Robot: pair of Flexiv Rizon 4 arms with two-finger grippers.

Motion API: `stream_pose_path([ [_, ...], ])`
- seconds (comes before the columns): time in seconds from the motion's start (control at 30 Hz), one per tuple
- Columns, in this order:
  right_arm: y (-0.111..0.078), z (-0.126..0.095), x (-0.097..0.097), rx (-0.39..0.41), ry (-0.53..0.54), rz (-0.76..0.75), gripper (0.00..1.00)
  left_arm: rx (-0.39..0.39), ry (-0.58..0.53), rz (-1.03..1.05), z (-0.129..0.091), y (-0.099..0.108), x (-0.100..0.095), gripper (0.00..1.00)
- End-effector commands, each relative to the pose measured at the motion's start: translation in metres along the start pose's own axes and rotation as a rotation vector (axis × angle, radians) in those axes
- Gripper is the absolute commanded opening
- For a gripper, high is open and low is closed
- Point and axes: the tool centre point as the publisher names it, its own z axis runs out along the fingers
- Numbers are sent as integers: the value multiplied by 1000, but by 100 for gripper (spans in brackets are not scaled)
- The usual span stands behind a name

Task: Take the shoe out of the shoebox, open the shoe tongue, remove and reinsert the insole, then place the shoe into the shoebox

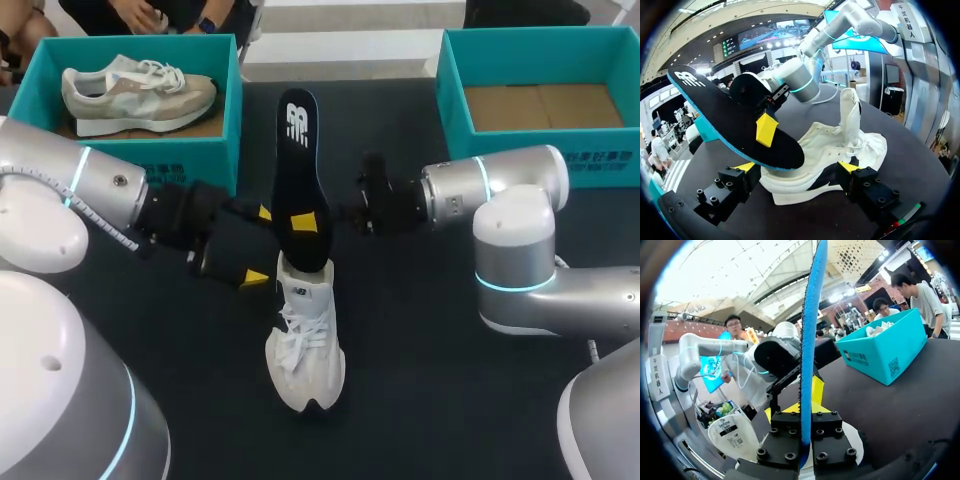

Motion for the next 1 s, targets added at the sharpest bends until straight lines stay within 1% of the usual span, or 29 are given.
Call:
stream_pose_path([
  [0.03, -3, 5, -4, -2, 6, 2, 0, -7, 1, -1, 5, 0, -1, 100],
  [0.3, -6, 9, -2, -21, 5, 0, 0, -11, 0, 2, 3, -2, -2, 100],
  [0.6, -5, 16, -1, -24, 10, -12, 0, -19, -2, 0, 4, 2, -3, 100],
  [0.73, -11, 16, -2, -20, 17, 1, 0, -47, 19, 15, 5, 4, -4, 100],
  [0.87, -13, 15, -1, -19, 17, 9, 0, -96, 56, 22, 3, 4, -6, 100],
  [1.0, -14, 16, -1, -14, 16, 16, 0, -110, 67, 33, 1, 6, -8, 100],
])
